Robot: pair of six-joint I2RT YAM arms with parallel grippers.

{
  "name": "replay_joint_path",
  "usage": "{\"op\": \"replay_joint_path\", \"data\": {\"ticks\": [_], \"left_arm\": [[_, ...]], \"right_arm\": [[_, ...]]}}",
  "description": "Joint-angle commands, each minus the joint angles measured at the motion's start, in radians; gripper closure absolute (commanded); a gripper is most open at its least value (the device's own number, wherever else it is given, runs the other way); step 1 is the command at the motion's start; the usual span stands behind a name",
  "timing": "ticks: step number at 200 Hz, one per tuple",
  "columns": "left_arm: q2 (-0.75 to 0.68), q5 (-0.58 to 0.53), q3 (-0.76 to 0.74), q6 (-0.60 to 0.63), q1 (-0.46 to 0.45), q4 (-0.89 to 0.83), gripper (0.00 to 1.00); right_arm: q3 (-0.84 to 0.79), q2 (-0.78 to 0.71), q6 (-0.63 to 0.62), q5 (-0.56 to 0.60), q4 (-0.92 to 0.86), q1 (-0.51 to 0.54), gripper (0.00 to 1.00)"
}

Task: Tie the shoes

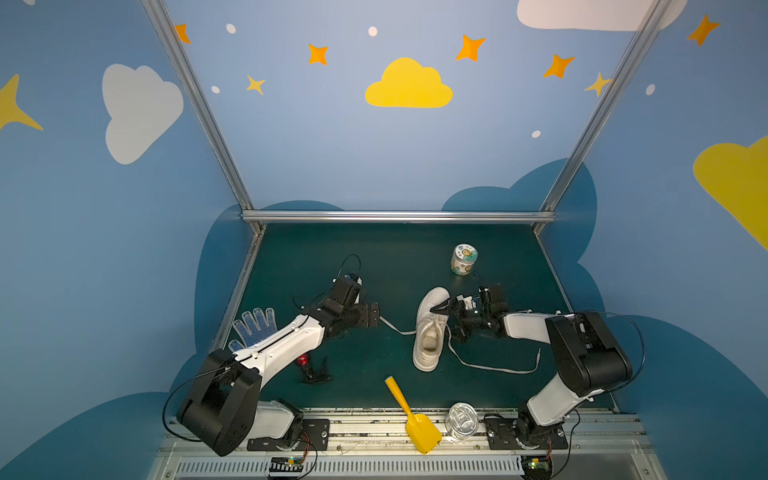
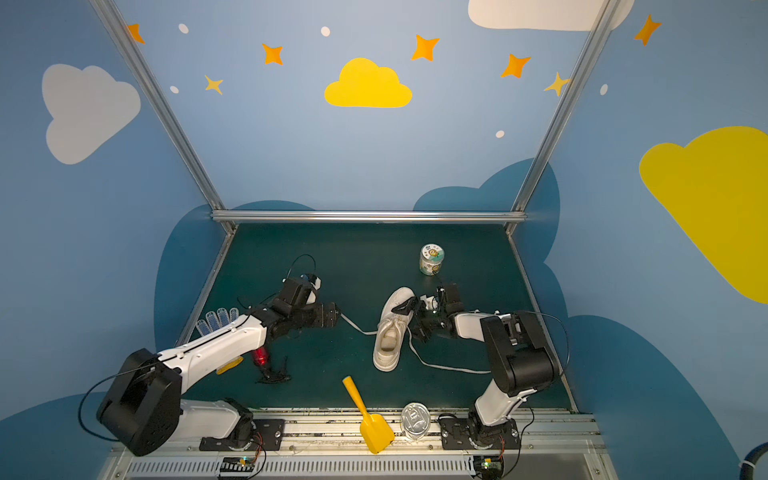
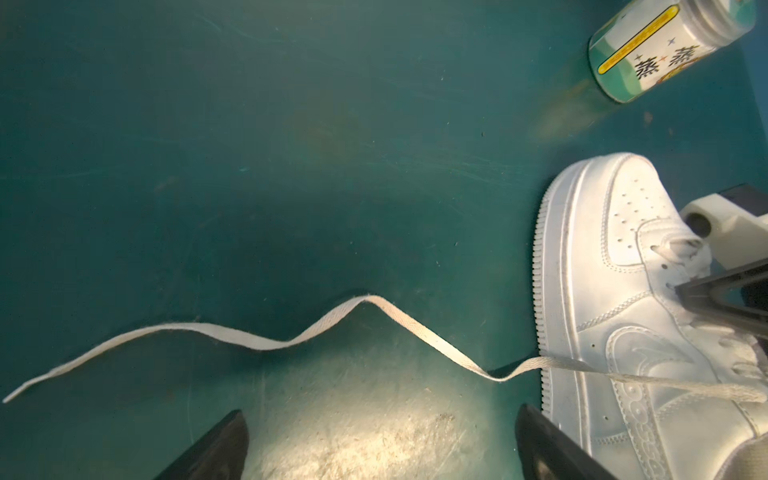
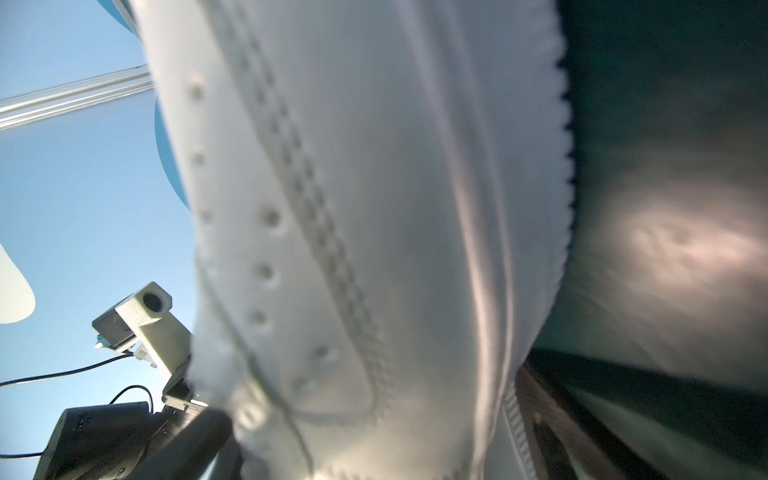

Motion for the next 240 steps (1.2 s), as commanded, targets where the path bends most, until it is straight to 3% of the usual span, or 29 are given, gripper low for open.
{"op": "replay_joint_path", "data": {"ticks": [1,47,104,135,165,206,240], "left_arm": [[-0.027,-0.02,-0.006,0.014,0.0,-0.029,0.01],[-0.04,-0.022,-0.014,0.009,0.0,-0.05,0.01],[-0.057,-0.014,-0.023,-0.003,0.003,-0.057,0.01],[-0.037,0.011,-0.02,-0.024,0.008,-0.053,0.01],[-0.015,-0.016,-0.002,-0.054,0.015,-0.098,0.01],[0.011,-0.028,0.022,-0.07,0.033,-0.12,0.01],[0.036,-0.02,0.023,-0.089,0.038,-0.109,0.01]], "right_arm": [[0.075,0.048,0.019,-0.038,0.062,0.041,0.08],[0.093,0.062,0.052,0.015,0.075,0.063,0.08],[0.108,-0.201,-0.139,0.085,-0.331,-0.022,0.08],[0.07,-0.317,-0.167,0.093,-0.46,-0.075,0.08],[0.057,-0.448,-0.167,0.222,-0.724,-0.151,0.08],[0.084,-0.6,-0.072,0.536,-1.136,-0.206,0.09],[0.079,-0.712,0.072,0.724,-1.261,-0.215,0.21]]}}
